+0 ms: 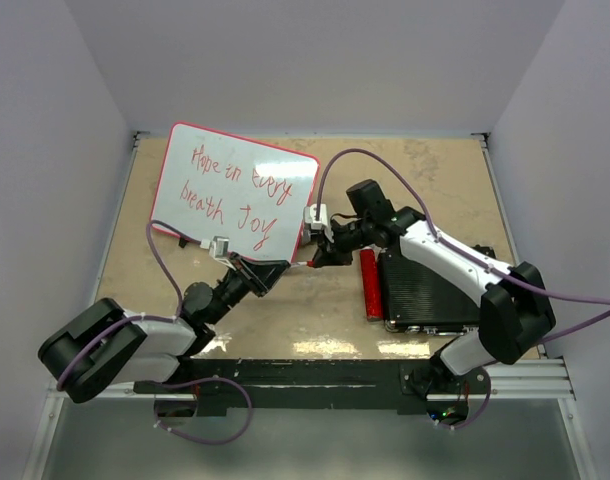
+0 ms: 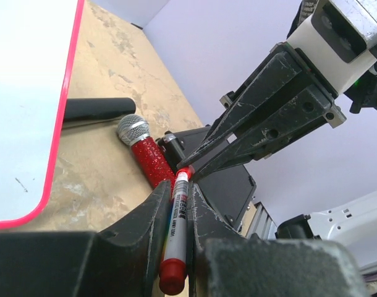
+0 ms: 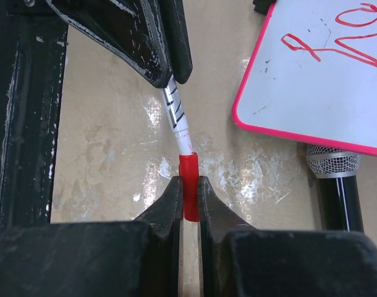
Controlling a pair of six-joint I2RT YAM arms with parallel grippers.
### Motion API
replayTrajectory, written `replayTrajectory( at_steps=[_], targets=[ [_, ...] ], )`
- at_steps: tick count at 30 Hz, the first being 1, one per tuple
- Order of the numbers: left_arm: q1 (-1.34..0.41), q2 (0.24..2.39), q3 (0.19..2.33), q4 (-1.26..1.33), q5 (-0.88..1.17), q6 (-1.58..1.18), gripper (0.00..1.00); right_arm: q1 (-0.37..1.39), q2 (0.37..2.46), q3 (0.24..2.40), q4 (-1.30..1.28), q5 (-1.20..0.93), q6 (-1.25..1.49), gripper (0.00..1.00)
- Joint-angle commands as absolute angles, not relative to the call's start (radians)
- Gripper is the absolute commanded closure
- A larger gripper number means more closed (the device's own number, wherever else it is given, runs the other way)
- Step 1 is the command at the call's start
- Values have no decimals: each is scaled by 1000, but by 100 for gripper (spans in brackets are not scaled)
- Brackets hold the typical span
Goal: Write a sentence on the whiteboard
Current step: Close the whiteboard marker at the center of the board.
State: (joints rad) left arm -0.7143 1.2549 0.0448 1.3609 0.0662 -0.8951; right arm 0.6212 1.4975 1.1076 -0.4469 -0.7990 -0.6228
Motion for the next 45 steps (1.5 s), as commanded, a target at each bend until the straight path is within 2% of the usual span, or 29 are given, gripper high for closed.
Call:
replayTrajectory(
  at_steps=[1,8,12,19,28,36,45],
  targets=[
    [-738,1272,113,1463,196,-870,100,670,1445,1209,-413,-1042,-676,100],
    [-738,1259,189,1414,287,-879,100,710,1450,1229,-480,-1029,-752,100],
    [-738,1226,241,1290,344,-859,100,710,1448,1262,-499,-1009,-767,98],
    [-736,1206,244,1235,330,-847,100,719,1437,1252,-454,-1020,-707,98],
    [-726,1123,233,1154,284,-824,100,719,1420,1213,-514,-968,-726,80],
    [-718,1062,247,1031,299,-766,100,718,1437,1226,-587,-950,-775,74],
    [-704,1026,258,924,295,-719,100,713,1427,1298,-701,-936,-818,50]
  ],
)
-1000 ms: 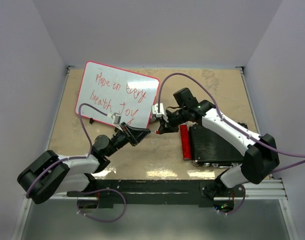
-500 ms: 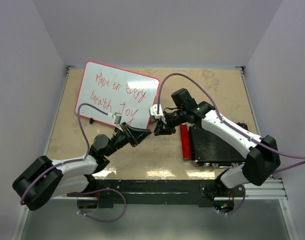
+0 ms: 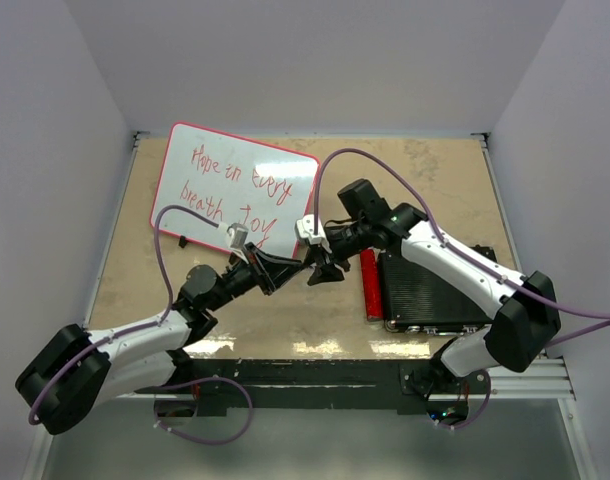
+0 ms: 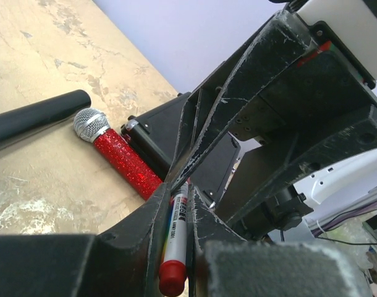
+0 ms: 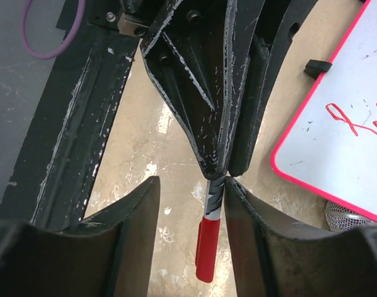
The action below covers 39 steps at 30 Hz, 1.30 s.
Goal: Write a sentence on the whiteboard
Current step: Close the whiteboard marker at the center of the board.
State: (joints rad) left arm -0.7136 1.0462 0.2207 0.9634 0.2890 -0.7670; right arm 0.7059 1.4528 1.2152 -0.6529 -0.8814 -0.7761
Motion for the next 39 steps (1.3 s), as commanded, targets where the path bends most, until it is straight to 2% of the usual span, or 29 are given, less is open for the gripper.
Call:
replayTrajectory(
  at_steps=[1,12,24,30,34,39],
  targets=[
    [-703,1019,258,908,295,-715,100,710,1428,1304,-728,-936,-825,48],
    [-692,988,259,870,333,-686,100,624,1462,1287,-873,-942,-939,43],
    [-689,977,262,871,350,-684,100,623,1508,1215,-789,-908,-887,46],
    [-681,969,262,871,350,-683,100,623,1539,1198,-784,-913,-891,57],
    [-677,980,264,888,360,-683,100,623,1543,1197,-805,-928,-902,75],
    [-678,988,261,896,374,-680,100,623,1540,1203,-818,-943,-914,83]
  ],
)
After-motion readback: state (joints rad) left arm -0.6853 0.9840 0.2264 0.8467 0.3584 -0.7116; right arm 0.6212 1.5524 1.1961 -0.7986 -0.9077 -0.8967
